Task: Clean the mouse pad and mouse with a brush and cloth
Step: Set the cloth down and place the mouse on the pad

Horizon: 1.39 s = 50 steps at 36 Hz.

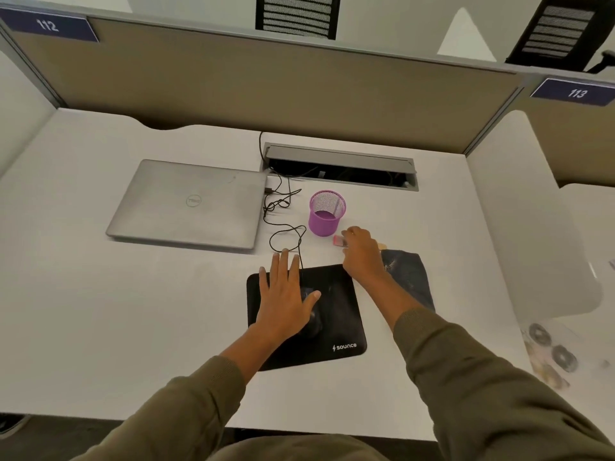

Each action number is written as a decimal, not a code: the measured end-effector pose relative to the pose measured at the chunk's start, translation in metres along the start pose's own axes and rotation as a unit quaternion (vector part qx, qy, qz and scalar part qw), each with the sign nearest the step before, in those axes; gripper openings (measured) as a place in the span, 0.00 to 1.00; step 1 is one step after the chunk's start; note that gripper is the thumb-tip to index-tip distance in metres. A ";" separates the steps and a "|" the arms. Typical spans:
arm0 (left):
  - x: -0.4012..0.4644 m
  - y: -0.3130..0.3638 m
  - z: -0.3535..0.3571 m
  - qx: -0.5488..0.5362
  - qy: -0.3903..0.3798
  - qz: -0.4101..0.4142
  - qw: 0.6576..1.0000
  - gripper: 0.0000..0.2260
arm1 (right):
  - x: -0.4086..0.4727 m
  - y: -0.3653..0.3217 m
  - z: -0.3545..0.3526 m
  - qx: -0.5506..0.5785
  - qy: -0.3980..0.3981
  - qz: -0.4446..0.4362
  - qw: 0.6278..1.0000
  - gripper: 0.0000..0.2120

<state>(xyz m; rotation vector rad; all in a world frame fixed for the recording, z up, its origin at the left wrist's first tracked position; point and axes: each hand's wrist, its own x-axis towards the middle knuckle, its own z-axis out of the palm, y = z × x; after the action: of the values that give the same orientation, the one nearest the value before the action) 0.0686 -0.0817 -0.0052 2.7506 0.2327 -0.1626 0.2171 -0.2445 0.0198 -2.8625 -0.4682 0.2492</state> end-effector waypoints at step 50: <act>-0.016 -0.041 -0.010 -0.025 -0.022 -0.072 0.997 0.41 | 0.063 -0.046 -0.070 0.214 0.099 0.002 0.972 0.07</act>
<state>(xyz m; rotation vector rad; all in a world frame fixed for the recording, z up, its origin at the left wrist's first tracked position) 0.0460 -0.0430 -0.0084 2.6769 0.4171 -0.2530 0.2769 -0.1950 0.0898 -2.4329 -0.3225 0.0527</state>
